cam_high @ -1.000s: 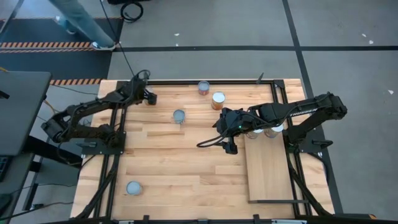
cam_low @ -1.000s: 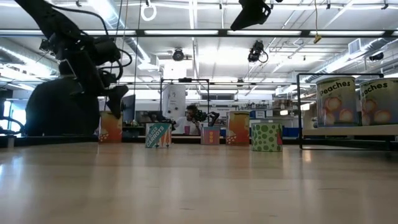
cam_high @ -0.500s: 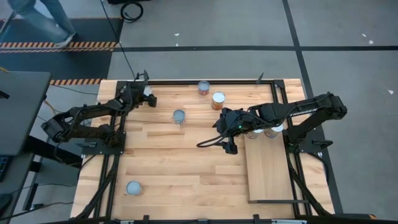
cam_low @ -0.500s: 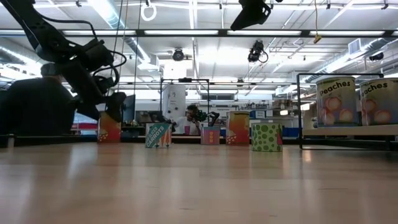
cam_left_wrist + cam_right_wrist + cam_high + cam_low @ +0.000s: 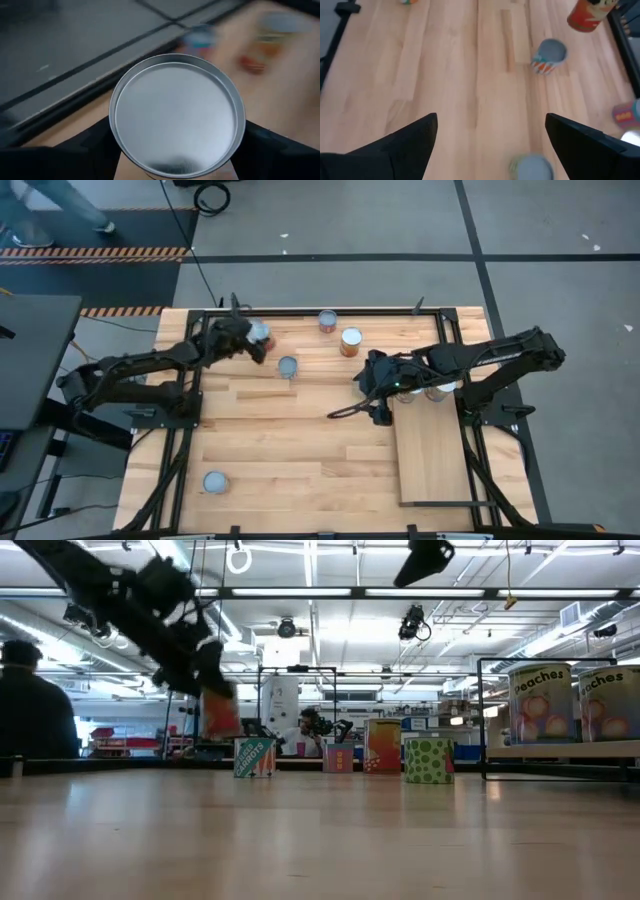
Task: Pick and place cans onto a shelf
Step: Put left the canned corn on the shelf
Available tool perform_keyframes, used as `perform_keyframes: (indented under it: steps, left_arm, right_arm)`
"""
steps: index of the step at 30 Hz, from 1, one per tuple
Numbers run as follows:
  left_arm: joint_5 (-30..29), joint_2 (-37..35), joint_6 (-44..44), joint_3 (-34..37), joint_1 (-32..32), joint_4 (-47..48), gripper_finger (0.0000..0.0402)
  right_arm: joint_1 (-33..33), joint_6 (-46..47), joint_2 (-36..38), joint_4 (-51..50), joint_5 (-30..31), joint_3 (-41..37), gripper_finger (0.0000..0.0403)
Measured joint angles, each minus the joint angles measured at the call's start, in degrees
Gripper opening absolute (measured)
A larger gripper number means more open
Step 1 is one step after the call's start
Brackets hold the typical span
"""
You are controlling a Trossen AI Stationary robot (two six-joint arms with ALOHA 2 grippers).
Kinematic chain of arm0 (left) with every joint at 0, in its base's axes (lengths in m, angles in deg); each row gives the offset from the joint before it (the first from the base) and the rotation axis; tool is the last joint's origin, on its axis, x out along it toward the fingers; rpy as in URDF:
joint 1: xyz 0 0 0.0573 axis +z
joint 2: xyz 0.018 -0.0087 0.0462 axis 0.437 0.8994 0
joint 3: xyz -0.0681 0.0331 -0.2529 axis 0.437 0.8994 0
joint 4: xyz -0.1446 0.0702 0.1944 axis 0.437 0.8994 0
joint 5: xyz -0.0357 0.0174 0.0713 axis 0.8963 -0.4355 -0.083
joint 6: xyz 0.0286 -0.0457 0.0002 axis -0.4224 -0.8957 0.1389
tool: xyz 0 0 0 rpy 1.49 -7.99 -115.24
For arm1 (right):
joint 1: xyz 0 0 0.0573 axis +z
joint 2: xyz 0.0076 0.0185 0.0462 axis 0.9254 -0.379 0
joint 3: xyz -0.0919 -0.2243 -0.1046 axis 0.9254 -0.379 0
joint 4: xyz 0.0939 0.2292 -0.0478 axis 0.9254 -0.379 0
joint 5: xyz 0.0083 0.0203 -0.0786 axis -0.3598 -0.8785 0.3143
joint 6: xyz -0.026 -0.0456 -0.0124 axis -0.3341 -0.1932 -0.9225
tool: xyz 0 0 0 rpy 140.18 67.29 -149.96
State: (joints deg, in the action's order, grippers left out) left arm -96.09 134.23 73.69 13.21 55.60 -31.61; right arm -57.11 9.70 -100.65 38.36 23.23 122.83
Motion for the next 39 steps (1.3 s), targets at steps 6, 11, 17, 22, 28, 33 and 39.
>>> perform_keyframes:
  steps: [6,11,17,22,28,33,39]
  left_arm:
    - [-7.83,1.45,-2.76,-8.73,-21.18,2.39,0.0295]
    - [-13.39,10.69,-8.04,-15.18,-35.76,1.41,0.0295]
    - [-17.20,28.21,-9.95,-26.73,-46.79,0.89,0.0295]
    - [-17.36,41.89,-10.10,-36.45,-50.68,-0.26,0.0295]
    - [-16.45,51.19,-10.23,-42.50,-51.60,-3.74,0.0295]
    - [-15.16,53.52,-9.92,-43.70,-51.22,-4.30,0.0329]
    - [-13.23,55.61,-9.90,-43.70,-49.75,-4.89,0.0351]
  right_arm:
    - [4.95,4.99,2.99,-2.80,1.88,-1.10,0.0378]
    - [10.40,10.03,4.91,-3.17,3.48,-3.25,0.0378]
    - [16.77,14.09,4.28,-3.43,5.63,-3.74,0.0378]
    - [22.04,17.79,3.29,-3.68,8.59,-3.91,0.0378]
    - [25.17,20.08,1.30,1.43,9.83,-7.70,0.0378]
    - [24.79,19.32,-1.31,6.17,8.96,-11.06,0.0378]
    - [21.61,12.57,-6.91,9.65,8.61,-11.39,0.0378]
